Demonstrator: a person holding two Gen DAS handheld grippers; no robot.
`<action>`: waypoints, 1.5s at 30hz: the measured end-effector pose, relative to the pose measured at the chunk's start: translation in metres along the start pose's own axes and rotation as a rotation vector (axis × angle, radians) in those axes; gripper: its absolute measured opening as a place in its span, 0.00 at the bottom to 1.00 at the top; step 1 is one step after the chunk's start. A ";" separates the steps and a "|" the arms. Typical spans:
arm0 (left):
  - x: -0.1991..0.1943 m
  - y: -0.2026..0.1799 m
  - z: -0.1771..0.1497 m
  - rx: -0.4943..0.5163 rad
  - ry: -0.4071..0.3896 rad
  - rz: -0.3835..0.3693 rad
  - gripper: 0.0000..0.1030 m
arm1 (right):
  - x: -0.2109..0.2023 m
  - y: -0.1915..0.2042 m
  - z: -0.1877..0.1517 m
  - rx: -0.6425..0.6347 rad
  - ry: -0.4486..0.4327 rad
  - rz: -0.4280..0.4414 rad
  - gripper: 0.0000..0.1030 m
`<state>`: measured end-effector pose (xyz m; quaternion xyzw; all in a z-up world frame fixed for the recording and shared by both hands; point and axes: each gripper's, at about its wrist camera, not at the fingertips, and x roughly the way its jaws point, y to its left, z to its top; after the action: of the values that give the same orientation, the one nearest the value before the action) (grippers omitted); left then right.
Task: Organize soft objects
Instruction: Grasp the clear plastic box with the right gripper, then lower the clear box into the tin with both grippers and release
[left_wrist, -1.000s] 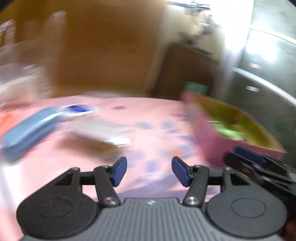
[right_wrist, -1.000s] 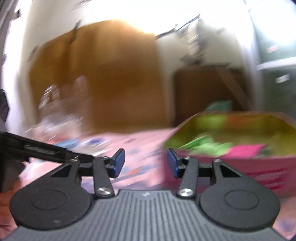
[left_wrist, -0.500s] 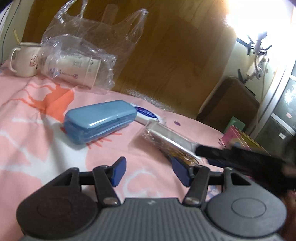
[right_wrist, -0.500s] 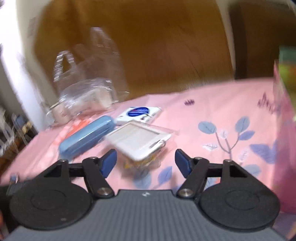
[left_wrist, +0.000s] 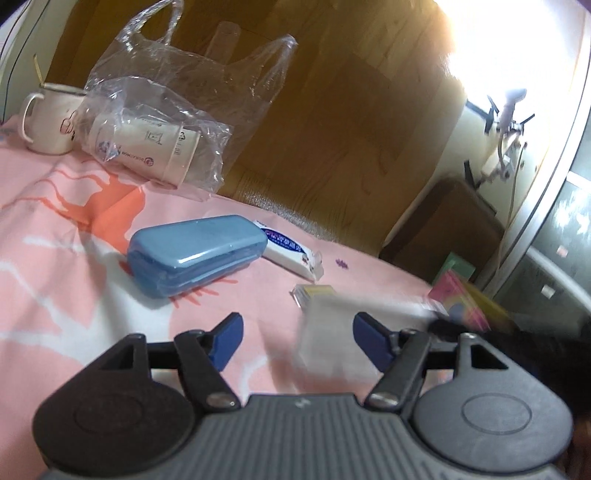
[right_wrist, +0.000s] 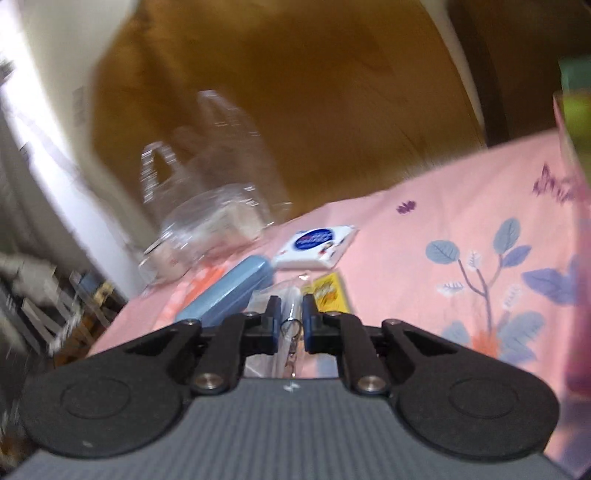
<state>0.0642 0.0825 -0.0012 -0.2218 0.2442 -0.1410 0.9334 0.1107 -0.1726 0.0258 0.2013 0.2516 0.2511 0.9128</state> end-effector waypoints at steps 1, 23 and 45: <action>0.000 0.002 0.001 -0.013 0.002 -0.012 0.66 | -0.013 0.005 -0.008 -0.034 -0.004 0.005 0.15; 0.043 -0.102 -0.054 0.203 0.356 -0.335 0.51 | -0.131 -0.034 -0.089 0.002 -0.134 -0.142 0.16; 0.171 -0.293 -0.009 0.321 0.330 -0.396 0.50 | -0.190 -0.125 0.019 -0.014 -0.439 -0.456 0.22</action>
<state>0.1577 -0.2364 0.0663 -0.0886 0.3193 -0.3911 0.8586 0.0239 -0.3827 0.0467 0.1828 0.0856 -0.0078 0.9794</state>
